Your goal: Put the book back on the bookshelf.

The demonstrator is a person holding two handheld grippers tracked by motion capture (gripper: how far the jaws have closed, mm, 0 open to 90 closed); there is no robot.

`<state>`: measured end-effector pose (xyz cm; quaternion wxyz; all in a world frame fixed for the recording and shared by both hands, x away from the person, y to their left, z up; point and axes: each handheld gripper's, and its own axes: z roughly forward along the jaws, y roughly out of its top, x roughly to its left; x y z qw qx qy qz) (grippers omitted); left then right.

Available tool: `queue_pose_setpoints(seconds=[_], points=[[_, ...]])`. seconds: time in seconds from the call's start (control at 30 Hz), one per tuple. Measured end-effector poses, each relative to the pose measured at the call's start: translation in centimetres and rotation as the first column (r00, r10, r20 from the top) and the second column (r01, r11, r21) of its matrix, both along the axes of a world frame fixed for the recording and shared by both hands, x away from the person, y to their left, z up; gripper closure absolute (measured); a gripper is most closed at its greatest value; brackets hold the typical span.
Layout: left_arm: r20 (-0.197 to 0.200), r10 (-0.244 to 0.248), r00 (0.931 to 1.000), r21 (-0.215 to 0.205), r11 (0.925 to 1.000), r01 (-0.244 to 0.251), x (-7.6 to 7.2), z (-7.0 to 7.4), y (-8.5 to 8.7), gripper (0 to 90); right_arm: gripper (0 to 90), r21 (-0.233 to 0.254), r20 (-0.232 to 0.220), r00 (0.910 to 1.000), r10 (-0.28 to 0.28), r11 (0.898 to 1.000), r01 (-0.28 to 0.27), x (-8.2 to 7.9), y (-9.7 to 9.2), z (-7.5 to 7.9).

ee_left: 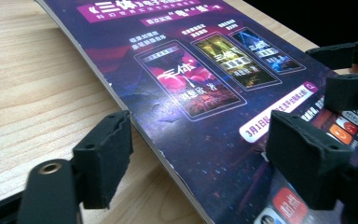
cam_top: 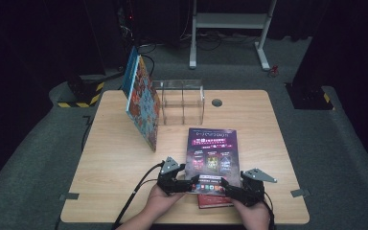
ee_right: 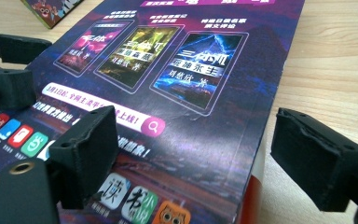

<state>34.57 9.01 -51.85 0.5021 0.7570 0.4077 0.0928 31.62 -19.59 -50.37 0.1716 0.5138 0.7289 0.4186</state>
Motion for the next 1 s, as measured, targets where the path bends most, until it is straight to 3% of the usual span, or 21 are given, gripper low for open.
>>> queue_pose_setpoints(seconds=[0.33, 0.5, 0.63, 0.73, 0.87, 0.93, 0.97, 1.0], points=[[-0.081, -0.003, 0.9967, -0.032, 0.9995, 0.001, 0.8, -0.3, 0.2, 14.6, 10.5, 0.073, -0.056, 0.9980, 0.028, 0.997, -0.024, 1.3, -0.4, -0.5], [-0.113, -0.016, 0.9935, -0.054, 0.9985, 0.010, 1.1, -0.4, 0.2, 14.6, 13.0, 0.034, -0.039, 0.9988, 0.032, 0.999, -0.030, 1.1, -0.2, -0.2], [-0.142, -0.036, 0.9892, -0.073, 0.9970, 0.026, 1.4, -0.4, 0.3, 15.4, 17.3, 0.036, -0.048, 0.9985, 0.025, 0.999, -0.024, 1.0, -0.3, 0.0], [-0.122, -0.062, 0.9905, -0.072, 0.9959, 0.054, 1.3, -0.3, 0.1, 20.5, 21.4, 0.016, -0.032, 0.9993, 0.020, 1.000, -0.019, 0.8, -0.2, 0.2], [-0.113, -0.062, 0.9917, -0.061, 0.9966, 0.055, 1.1, -0.2, 0.1, 22.7, 27.8, -0.014, 0.010, 0.9998, 0.016, 1.000, -0.016, 0.4, 0.0, 0.5], [-0.081, -0.061, 0.9949, -0.041, 0.9975, 0.057, 0.9, 0.0, 0.0, 23.9, 30.0, -0.013, 0.018, 0.9997, 0.015, 1.000, -0.015, 0.2, -0.1, 0.6], [-0.087, -0.026, 0.9958, -0.084, 0.9963, 0.019, 0.5, 0.1, -0.5, 24.7, 30.4, -0.013, 0.022, 0.9997, 0.015, 1.000, -0.015, 0.2, -0.1, 0.6], [-0.068, -0.014, 0.9976, -0.082, 0.9966, 0.009, 0.4, 0.2, -0.6, 26.2, 31.3, -0.016, 0.027, 0.9995, 0.016, 1.000, -0.015, 0.1, -0.1, 0.6]])
